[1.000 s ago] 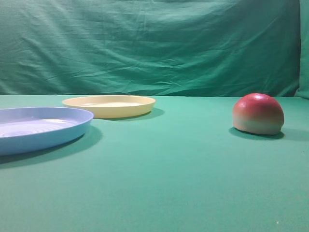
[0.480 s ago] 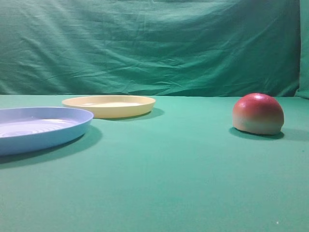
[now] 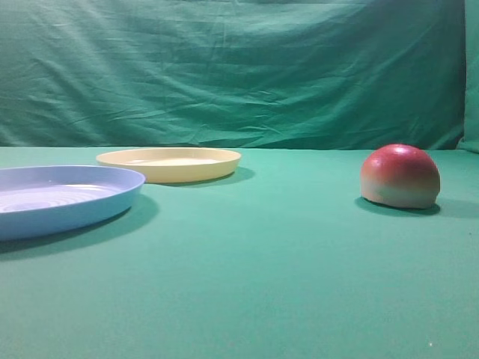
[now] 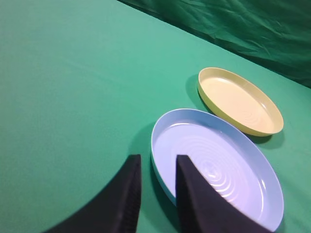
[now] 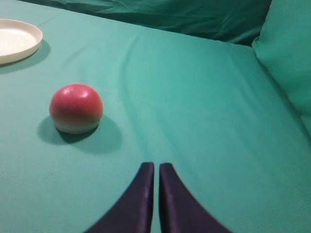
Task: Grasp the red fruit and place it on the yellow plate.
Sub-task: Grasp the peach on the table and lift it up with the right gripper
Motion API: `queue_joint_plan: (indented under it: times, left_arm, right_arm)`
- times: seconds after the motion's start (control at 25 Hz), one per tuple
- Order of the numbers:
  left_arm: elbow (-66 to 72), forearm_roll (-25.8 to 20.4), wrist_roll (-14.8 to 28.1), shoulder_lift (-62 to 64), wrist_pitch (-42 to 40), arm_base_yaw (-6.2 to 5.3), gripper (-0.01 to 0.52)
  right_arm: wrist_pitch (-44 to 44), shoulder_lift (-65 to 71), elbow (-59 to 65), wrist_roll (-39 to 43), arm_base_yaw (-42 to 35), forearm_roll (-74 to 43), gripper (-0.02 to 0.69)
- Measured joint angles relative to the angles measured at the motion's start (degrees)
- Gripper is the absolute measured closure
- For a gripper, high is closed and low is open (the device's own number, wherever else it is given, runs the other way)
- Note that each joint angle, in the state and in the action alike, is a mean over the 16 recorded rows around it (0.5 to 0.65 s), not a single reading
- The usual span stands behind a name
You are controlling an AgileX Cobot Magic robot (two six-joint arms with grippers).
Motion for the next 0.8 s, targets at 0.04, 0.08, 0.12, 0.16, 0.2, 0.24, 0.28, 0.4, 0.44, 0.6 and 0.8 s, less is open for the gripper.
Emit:
queue_joint_plan:
  times: [0.04,0.08,0.12,0.16,0.2,0.24,0.28,0.4,0.44,0.6,0.8]
  left_arm:
    - [0.0,0.0,0.0,0.0,0.0,0.0,0.357]
    - [0.0,0.0,0.0,0.0,0.0,0.0,0.357]
    - [0.0,0.0,0.0,0.0,0.0,0.0,0.357]
    - [0.0,0.0,0.0,0.0,0.0,0.0,0.357]
    - [0.0,0.0,0.0,0.0,0.0,0.0,0.357]
    - [0.0,0.0,0.0,0.0,0.0,0.0,0.357]
    - [0.0,0.0,0.0,0.0,0.0,0.0,0.357]
    - [0.0,0.0,0.0,0.0,0.0,0.0,0.357]
    - [0.0,0.0,0.0,0.0,0.0,0.0,0.357]
    - [0.0,0.0,0.0,0.0,0.0,0.0,0.357]
    - [0.0,0.0,0.0,0.0,0.0,0.0,0.357]
  right_arm:
    - [-0.4,0.71,-1.08,-0.07,0.0,0.81,0.665]
    - [-0.61,1.62,-2.25,-0.16,0.0,1.6,0.665]
    - [-0.6,2.72,-3.5,-0.27,0.0,2.31,0.665]
    - [-0.31,4.0,-4.81,-0.43,0.0,2.84,0.665]
    - [0.28,5.47,-6.17,-0.61,0.0,3.16,0.665]
    - [1.19,7.15,-7.58,-0.8,0.0,3.31,0.665]
    - [2.37,9.01,-9.04,-1.01,0.0,3.38,0.665]
    - [6.4,15.54,-13.48,-1.67,0.0,3.44,0.665]
    - [7.73,18.01,-14.86,-1.91,0.0,3.44,0.665]
    - [12.72,28.59,-19.68,-3.33,0.0,3.51,0.665]
    - [17.98,41.51,-25.43,-6.34,0.3,3.84,0.665]
